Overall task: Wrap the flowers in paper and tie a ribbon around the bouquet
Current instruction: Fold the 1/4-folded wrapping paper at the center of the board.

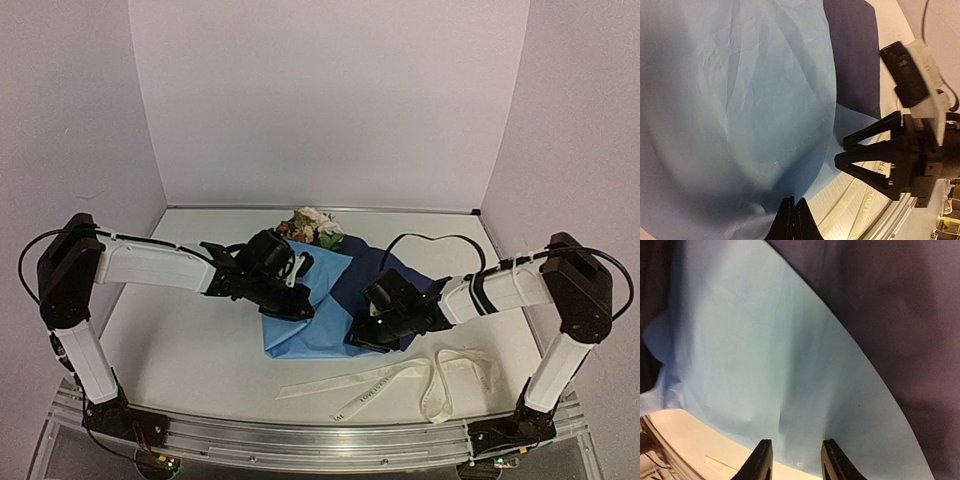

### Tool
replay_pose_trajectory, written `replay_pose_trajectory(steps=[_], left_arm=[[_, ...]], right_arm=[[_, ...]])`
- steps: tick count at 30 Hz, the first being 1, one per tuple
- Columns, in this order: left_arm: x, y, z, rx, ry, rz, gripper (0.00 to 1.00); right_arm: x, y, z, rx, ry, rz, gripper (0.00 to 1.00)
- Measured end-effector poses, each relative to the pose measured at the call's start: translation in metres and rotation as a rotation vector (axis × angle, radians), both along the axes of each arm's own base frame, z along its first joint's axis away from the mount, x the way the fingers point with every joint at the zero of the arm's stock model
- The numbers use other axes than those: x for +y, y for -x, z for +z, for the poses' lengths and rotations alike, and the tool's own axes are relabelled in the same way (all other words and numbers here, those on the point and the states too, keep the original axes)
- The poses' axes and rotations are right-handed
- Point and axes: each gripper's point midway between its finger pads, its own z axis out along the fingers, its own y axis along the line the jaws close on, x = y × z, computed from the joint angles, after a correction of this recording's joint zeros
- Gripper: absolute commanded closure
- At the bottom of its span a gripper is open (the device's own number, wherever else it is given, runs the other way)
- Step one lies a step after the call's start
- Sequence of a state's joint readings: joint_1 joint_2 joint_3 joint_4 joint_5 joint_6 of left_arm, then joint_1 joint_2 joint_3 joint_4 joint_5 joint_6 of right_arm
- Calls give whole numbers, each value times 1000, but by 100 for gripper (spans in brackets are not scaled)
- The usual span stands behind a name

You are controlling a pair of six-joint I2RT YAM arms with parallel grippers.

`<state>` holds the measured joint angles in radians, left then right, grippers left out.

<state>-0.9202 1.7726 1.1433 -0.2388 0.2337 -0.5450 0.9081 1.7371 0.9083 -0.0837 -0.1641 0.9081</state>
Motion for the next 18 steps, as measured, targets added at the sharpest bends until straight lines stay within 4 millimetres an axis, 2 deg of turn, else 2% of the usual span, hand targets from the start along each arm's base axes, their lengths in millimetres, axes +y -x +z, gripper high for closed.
replay_pose_trajectory(steps=[5,9,14,18], left_arm=[[0,1,0,-1,-6,-8,100],[-3,-1,0,-8,-8,-16,100],[-3,-1,-4,-4,-16,-20,100],[-3,0,-8,2,-22,-22,100]], right_arm=[[0,-18,38,-63,-85,-33,43],[5,-37,62,-94,-139,-61,36],[16,-64,90,-129,-209,-93,33],[23,-82,93,-124,-236,-122,36]])
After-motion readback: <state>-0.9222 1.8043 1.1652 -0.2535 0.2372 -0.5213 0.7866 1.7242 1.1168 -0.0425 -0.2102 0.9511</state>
